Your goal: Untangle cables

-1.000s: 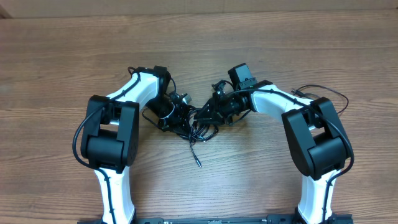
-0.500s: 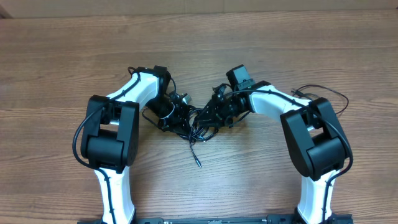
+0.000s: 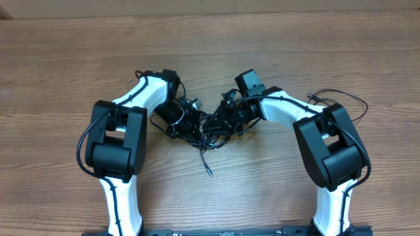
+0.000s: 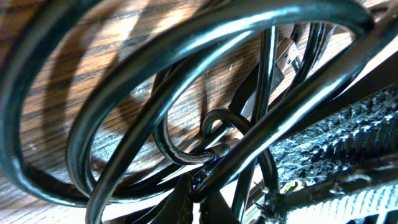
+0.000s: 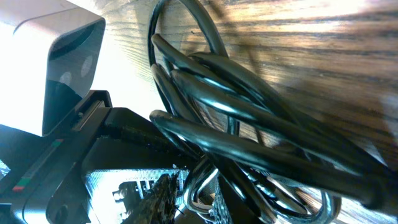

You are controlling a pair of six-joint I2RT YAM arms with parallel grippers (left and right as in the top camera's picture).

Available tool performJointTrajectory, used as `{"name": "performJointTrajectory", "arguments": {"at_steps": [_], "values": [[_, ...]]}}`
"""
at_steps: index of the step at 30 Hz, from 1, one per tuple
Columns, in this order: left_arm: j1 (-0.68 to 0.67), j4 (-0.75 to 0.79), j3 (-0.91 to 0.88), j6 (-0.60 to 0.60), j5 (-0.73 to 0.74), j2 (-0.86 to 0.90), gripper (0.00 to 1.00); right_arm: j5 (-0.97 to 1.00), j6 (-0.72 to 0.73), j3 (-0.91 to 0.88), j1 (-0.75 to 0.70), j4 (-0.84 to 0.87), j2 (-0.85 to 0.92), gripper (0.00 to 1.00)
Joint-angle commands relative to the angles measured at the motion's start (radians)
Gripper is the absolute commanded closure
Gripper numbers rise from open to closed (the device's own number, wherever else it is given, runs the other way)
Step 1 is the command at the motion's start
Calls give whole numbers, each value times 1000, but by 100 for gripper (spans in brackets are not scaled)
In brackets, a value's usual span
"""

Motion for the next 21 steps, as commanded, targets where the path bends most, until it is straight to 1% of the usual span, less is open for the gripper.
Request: {"name": "performJointTrajectory", "arguments": {"at_steps": [1, 10, 21], "values": [[-2, 2, -4, -11, -11, -5, 96, 4, 4, 17, 15, 17, -4, 79], [-2, 1, -4, -10, -10, -5, 96, 5, 60, 17, 51, 102, -4, 80], [-2, 2, -4, -11, 14, -5, 96, 25, 59, 17, 65, 98, -4, 80]]}}
